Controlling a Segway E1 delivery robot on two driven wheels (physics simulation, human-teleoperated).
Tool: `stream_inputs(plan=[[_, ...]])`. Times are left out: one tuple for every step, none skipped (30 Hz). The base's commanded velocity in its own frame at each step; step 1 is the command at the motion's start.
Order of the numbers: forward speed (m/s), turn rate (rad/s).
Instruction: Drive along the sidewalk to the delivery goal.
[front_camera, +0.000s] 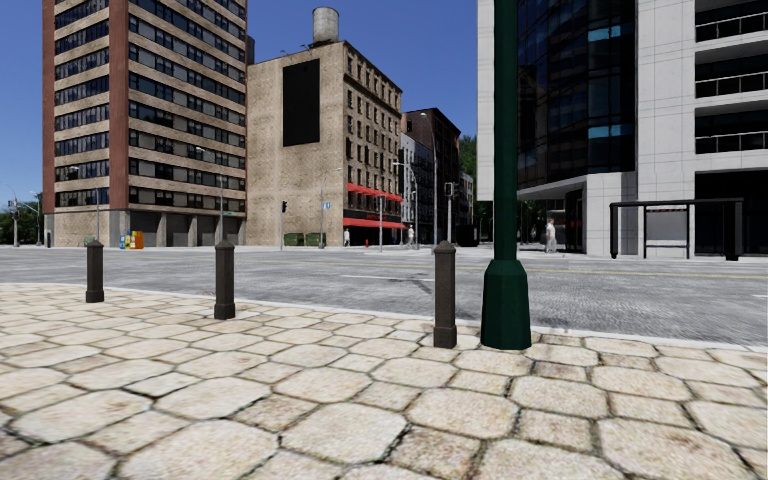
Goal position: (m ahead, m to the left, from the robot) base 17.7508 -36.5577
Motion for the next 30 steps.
stream_inputs(plan=[[0.00, 0.00], [0.00, 0.00], [0.00, 0.00], [0.00, 0.00], [0.00, 0.00], [0.00, 0.00], [0.00, 0.00], [0.00, 0.00], [0.00, 0.00], [0.00, 0.00], [0.00, 0.00], [0.00, 0.00], [0.00, 0.00], [0.00, 0.00], [0.00, 0.00], [0.00, 0.00], [0.00, 0.00], [0.00, 0.00], [0.00, 0.00], [0.00, 0.00], [0.00, 0.00], [0.00, 0.00], [0.00, 0.00], [0.00, 0.00], [0.00, 0.00], [0.00, 0.00], [0.00, 0.00], [0.00, 0.00], [0.00, 0.00], [0.00, 0.00]])
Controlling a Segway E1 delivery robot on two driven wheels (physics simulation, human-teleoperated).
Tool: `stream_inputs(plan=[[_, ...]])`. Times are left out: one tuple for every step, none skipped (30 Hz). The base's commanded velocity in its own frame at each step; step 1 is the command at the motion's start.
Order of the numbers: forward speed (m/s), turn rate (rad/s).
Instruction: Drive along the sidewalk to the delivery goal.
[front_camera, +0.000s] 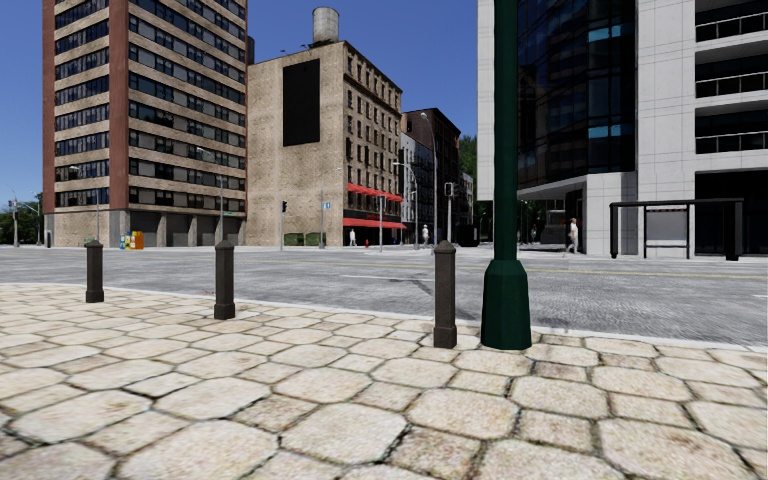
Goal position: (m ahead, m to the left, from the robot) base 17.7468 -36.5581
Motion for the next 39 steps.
stream_inputs(plan=[[0.00, -0.09], [0.00, -0.14], [0.00, -0.17], [0.00, -0.17], [0.01, -0.23], [0.29, -0.33], [0.45, -0.47], [0.54, -0.59], [0.54, -0.59], [0.58, -0.63], [0.64, -0.65], [0.66, -0.73], [0.66, -0.73], [0.68, -0.84], [0.69, -0.90], [0.71, -0.91], [0.78, -0.91], [0.78, -0.91], [0.83, -0.91], [0.91, -0.91], [1.04, -0.91], [1.13, -0.91], [1.13, -0.91], [1.20, -0.91], [1.24, -0.91], [1.27, -0.91], [1.31, -0.91], [1.31, -0.91], [1.32, -0.91], [1.33, -0.91], [1.35, -0.91], [1.40, -0.91], [1.40, -0.91], [1.46, -0.92], [1.50, -0.93], [1.52, -1.02], [1.52, -1.11], [1.52, -1.11], [1.50, -1.17]])
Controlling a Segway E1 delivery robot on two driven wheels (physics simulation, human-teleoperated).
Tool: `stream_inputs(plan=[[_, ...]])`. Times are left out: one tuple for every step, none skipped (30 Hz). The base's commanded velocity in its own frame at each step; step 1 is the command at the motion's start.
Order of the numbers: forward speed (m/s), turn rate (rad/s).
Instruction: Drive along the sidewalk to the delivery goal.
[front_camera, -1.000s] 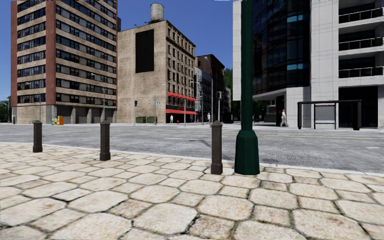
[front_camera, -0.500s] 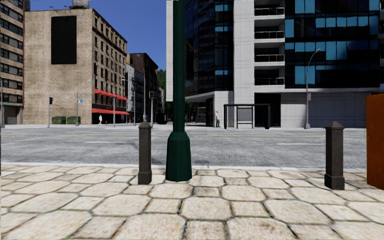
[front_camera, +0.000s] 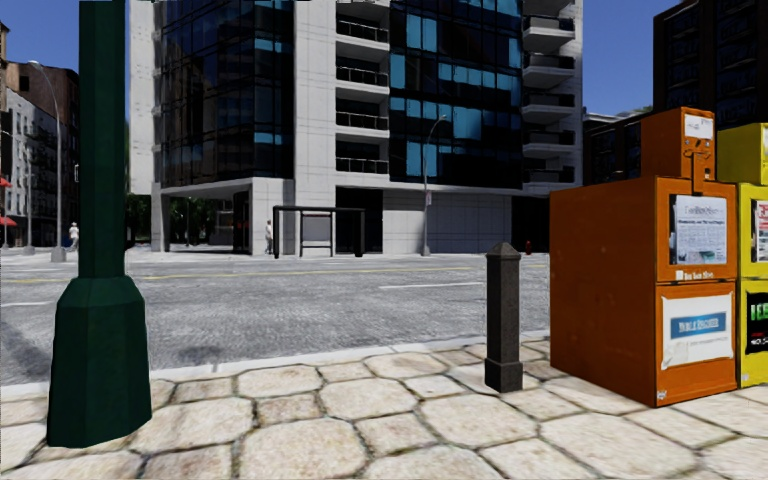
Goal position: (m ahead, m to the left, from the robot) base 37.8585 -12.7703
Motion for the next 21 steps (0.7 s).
stream_inputs(plan=[[1.50, -1.20], [1.50, -1.20], [1.50, -1.20], [1.50, -1.20], [1.50, -1.20], [1.50, -1.20], [1.50, -1.20], [1.50, -1.20], [1.50, -1.20], [1.50, -1.20], [1.50, -1.20], [1.50, -1.20], [1.50, -1.20], [1.50, -1.20], [1.50, -1.20], [1.50, -1.20], [1.50, -1.20], [1.50, -1.20], [1.50, -1.20], [1.50, -1.20], [1.50, -1.20]])
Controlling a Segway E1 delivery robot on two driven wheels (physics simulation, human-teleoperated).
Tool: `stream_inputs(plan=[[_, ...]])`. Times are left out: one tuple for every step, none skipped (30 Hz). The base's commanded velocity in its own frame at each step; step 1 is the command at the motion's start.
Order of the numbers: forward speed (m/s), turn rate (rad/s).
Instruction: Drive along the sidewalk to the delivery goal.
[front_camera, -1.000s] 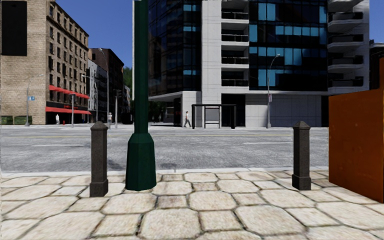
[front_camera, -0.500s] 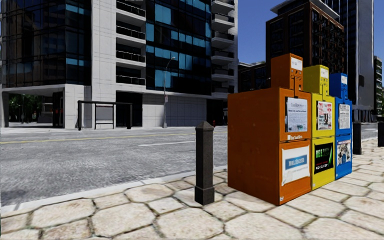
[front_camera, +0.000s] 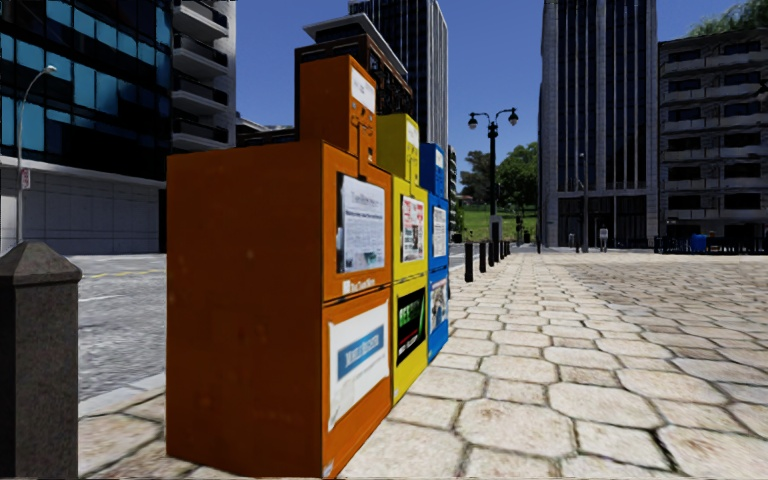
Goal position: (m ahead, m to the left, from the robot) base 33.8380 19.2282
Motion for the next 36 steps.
stream_inputs(plan=[[1.51, -1.20], [1.51, -1.20], [1.51, -1.20], [1.51, -1.20], [1.51, -1.20], [1.51, -1.20], [1.51, -1.20], [1.51, -1.20], [1.51, -1.20], [1.51, -1.20], [1.51, -0.33], [1.51, 0.00], [1.51, 0.00], [1.51, 0.00], [1.51, 0.00], [1.51, 0.00], [1.51, 0.00], [1.51, 0.00], [1.51, 0.00], [1.51, 0.00], [1.51, 0.00], [1.51, 0.00], [1.51, 0.00], [1.51, 0.00], [1.51, 0.00], [1.51, 0.00], [1.51, 0.00], [1.51, 0.00], [1.52, 0.00], [2.00, 0.00], [2.00, 0.00], [2.00, 0.00], [2.00, 0.00], [2.00, 0.00], [2.00, 0.00], [2.00, 0.00]])
